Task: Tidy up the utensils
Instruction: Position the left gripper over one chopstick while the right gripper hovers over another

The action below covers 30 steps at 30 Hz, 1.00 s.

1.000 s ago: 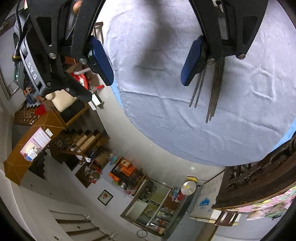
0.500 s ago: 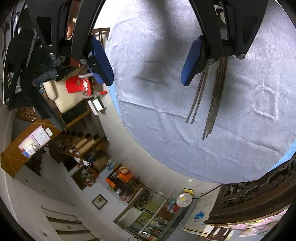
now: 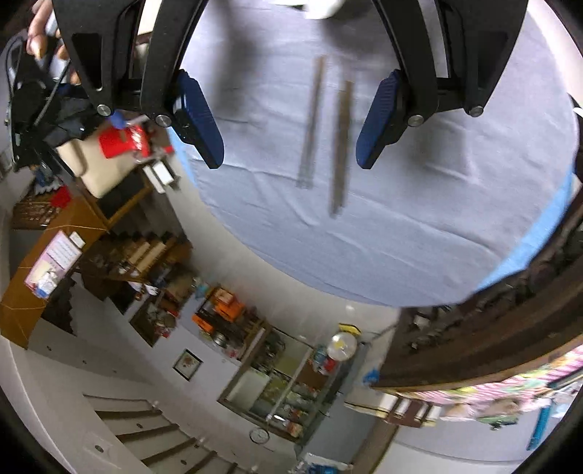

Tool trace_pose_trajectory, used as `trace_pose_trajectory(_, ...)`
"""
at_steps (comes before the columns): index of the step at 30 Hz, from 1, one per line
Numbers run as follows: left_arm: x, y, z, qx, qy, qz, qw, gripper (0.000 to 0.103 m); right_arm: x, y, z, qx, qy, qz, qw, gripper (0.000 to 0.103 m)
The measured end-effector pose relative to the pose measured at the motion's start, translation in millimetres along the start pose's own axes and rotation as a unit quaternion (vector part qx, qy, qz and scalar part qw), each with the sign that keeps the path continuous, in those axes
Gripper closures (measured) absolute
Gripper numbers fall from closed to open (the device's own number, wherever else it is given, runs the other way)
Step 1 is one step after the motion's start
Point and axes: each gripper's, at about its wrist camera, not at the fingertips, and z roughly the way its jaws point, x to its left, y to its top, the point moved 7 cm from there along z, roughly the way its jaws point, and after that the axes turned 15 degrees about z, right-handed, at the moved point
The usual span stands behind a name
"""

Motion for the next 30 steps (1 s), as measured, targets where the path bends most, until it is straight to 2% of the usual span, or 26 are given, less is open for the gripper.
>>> trace_pose_trajectory(5,51.1,-11.1,-12.9,0.006,0.038,-0.001,0.9993,0.027,-6.7,10.9,-21.2,-0.033,-0.063,-0.072,0.995,0.003)
trace_pose_trajectory(10,99.2,-35.5,-19.5,0.025,0.095,0.006,0.9952,0.027,-24.7,19.7,-38.9,-0.055,-0.133,-0.128,0.981,0.003)
trace_pose_trajectory(13,119.0,-50.5,-18.1,0.040,0.119,0.006,0.9920,0.027,-32.5,24.4,-47.1,-0.066,-0.154,-0.150,0.974,0.003)
trace_pose_trajectory(18,133.2,-72.7,-7.7,0.070,0.150,0.024,0.9859,0.027,-47.7,27.0,-47.9,-0.062,-0.177,-0.162,0.969,0.003)
trace_pose_trajectory(22,140.1,-88.1,-2.1,0.087,0.161,0.035,0.9825,0.027,-60.2,27.6,-40.7,-0.060,-0.208,-0.183,0.959,0.003)
trace_pose_trajectory(30,144.2,-106.1,11.5,0.117,0.172,0.051,0.9768,0.027,-99.7,15.1,-16.3,-0.013,-0.297,-0.243,0.923,0.003)
